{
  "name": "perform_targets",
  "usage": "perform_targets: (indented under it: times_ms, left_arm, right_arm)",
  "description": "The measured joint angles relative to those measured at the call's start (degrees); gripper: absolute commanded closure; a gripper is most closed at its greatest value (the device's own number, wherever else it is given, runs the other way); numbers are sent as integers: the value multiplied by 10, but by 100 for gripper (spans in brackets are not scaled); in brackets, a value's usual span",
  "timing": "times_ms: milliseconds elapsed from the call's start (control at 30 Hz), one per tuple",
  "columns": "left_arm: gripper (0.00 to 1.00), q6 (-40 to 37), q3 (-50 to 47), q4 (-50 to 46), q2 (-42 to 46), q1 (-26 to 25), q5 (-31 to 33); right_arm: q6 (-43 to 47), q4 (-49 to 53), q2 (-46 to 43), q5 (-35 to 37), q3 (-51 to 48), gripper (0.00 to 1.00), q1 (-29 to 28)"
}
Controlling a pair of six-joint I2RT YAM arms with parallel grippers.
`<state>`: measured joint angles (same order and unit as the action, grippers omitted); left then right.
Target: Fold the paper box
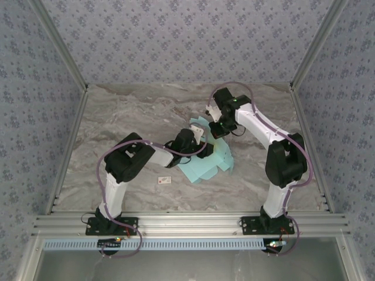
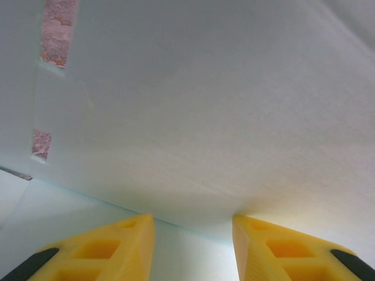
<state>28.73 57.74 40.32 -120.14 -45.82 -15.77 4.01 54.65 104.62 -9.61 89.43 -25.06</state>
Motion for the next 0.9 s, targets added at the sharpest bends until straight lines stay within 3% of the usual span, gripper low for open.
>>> perform_targets:
  times_ms: [533, 900]
  left_arm:
    - [56, 18, -26, 48, 2, -1, 20]
    - [55, 26, -28, 12, 21, 11, 29]
  right_arm:
    - [-11, -24, -11, -10, -18, 100, -3]
    - [21, -39, -10, 175, -14, 100, -51]
